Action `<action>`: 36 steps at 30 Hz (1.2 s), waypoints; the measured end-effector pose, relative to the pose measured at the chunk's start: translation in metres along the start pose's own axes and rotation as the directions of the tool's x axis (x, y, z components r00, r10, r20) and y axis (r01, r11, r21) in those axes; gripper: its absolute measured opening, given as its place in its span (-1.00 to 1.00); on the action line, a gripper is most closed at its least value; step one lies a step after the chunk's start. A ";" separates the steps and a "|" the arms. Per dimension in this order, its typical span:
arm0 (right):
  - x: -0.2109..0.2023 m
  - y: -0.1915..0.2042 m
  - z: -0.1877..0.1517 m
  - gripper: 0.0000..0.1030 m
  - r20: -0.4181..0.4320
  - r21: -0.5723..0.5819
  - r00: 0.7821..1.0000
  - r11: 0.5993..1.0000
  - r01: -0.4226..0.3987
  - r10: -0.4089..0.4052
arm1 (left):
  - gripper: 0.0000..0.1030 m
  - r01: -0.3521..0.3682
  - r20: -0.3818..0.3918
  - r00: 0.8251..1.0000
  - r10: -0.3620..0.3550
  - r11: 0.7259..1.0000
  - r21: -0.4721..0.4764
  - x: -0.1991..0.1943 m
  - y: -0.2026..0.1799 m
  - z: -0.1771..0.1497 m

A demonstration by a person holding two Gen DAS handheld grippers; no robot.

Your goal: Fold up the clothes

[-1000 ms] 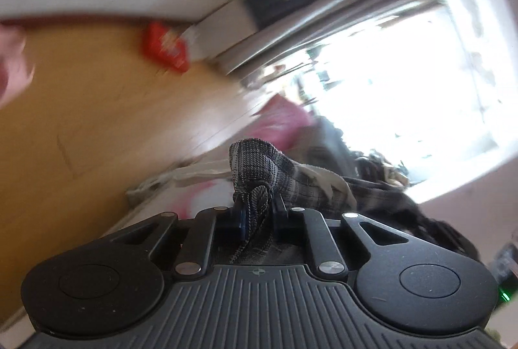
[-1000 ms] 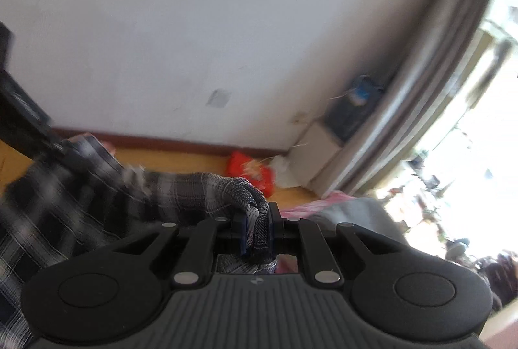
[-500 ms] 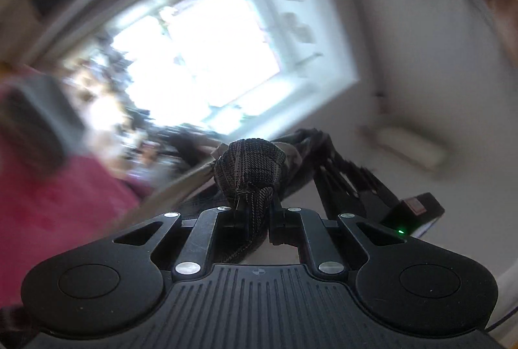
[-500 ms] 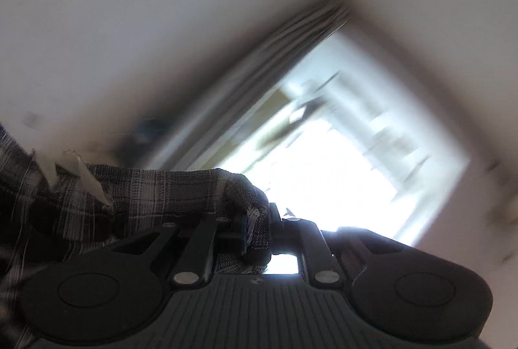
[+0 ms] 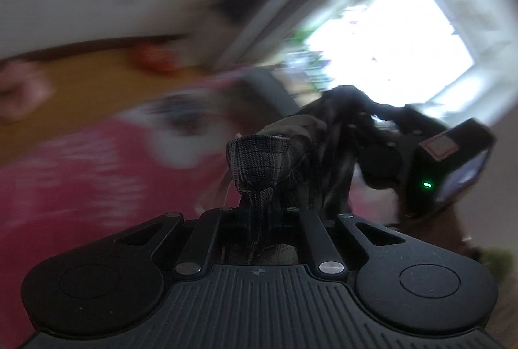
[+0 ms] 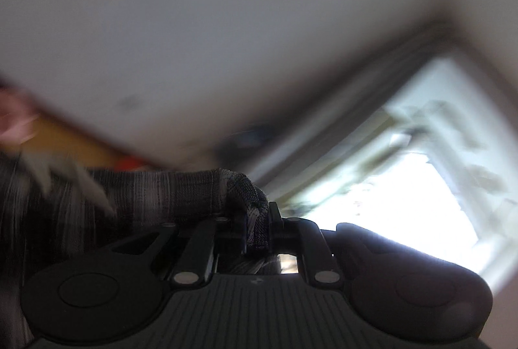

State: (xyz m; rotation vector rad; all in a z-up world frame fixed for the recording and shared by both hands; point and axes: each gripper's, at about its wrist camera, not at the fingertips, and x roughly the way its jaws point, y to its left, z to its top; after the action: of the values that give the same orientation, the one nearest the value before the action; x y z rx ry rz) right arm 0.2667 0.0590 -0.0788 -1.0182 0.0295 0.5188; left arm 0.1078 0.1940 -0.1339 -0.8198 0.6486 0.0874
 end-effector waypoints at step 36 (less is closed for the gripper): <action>0.218 0.095 0.006 0.22 -0.238 0.502 0.542 0.580 -0.642 0.806 | -0.32 -0.208 -0.134 0.974 0.185 0.960 -0.189 0.080 0.178 0.020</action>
State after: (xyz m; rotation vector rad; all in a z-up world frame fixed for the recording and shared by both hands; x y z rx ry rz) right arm 0.4164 0.1908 -0.2083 -0.6935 1.0015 1.0088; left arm 0.1261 0.3174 -0.2852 -0.9594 0.8392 0.2933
